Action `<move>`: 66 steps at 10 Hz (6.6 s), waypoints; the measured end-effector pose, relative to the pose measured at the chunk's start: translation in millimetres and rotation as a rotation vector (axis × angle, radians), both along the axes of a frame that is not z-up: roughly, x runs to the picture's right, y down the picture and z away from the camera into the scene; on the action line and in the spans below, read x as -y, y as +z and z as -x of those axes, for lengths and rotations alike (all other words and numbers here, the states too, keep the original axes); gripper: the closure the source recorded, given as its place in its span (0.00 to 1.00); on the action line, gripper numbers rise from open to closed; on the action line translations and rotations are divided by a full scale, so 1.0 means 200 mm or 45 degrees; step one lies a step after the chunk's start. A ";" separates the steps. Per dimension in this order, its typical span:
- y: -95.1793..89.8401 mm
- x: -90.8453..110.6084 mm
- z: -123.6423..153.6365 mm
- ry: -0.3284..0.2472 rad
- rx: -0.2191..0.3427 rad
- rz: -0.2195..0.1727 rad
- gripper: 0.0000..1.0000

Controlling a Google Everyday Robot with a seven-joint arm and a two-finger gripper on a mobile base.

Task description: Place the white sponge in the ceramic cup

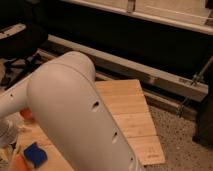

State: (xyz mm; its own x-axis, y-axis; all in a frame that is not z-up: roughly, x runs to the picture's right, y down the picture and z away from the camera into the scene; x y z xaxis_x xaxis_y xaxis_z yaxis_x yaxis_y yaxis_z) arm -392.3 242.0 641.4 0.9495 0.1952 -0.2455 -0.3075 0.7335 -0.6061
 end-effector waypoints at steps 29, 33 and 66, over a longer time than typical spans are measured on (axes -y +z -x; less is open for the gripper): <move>0.50 -0.35 -0.04 -0.080 -0.055 0.060 0.20; 0.50 -0.33 -0.06 -0.082 -0.042 0.063 0.20; 0.53 -0.31 -0.01 -0.163 0.062 -0.008 0.79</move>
State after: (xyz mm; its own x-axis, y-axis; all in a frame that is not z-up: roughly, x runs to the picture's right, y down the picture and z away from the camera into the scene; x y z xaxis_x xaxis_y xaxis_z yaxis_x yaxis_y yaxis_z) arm -390.7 304.5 747.2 0.9775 0.0732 -0.1978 -0.1816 0.7688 -0.6132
